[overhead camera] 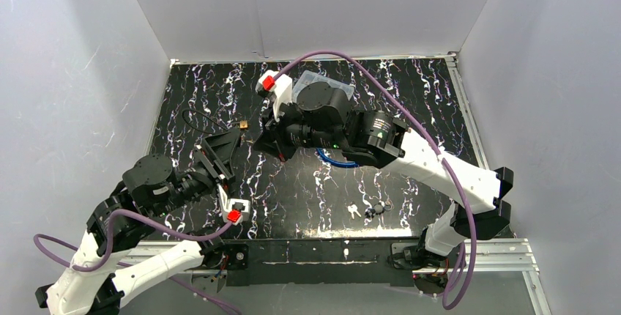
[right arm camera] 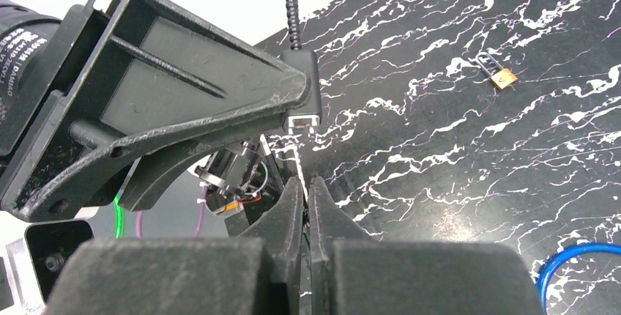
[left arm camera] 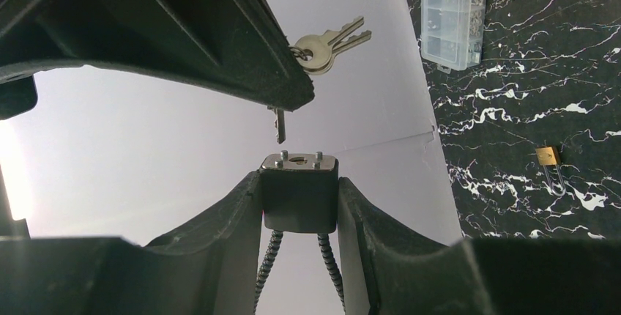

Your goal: Unlock with the key

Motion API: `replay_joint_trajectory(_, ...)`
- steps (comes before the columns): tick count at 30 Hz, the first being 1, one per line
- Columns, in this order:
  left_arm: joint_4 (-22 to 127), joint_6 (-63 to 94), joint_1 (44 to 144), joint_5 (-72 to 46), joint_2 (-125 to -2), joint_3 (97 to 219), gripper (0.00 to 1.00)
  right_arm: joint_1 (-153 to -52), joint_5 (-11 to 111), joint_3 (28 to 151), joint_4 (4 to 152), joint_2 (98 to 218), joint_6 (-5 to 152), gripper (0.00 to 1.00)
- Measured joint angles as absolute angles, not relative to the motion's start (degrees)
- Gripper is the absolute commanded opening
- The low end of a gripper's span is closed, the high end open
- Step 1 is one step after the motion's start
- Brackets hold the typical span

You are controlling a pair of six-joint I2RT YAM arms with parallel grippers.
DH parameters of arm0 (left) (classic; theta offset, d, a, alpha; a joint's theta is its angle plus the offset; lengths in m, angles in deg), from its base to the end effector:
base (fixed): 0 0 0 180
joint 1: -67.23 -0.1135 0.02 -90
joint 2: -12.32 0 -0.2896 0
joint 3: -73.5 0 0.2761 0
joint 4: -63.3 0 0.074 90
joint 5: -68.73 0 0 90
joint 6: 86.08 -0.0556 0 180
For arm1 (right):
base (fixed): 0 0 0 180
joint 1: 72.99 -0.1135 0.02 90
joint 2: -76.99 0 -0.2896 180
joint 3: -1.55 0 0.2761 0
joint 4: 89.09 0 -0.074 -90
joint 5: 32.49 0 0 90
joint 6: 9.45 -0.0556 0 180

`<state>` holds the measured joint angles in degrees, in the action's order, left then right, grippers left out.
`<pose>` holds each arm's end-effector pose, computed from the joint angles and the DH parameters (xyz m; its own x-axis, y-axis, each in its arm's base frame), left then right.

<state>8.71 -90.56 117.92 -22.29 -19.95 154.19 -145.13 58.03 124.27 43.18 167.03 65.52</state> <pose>0.0560 -0.0668 0.4607 0.7654 0.6386 0.0796 0.0083 -0.1335 0.9910 0.1163 0.3594 0.5185 -0.3230 -0.1570 -0.9333 -0.8960 0.3683 0.2482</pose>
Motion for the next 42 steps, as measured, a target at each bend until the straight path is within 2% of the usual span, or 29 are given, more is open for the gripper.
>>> replay_joint_trajectory(42, 10.5, -90.8, 117.6, -22.5, -20.3, 154.3, 0.0, -145.1, 60.0, 124.1, 46.0, 168.7, 65.3, 0.01)
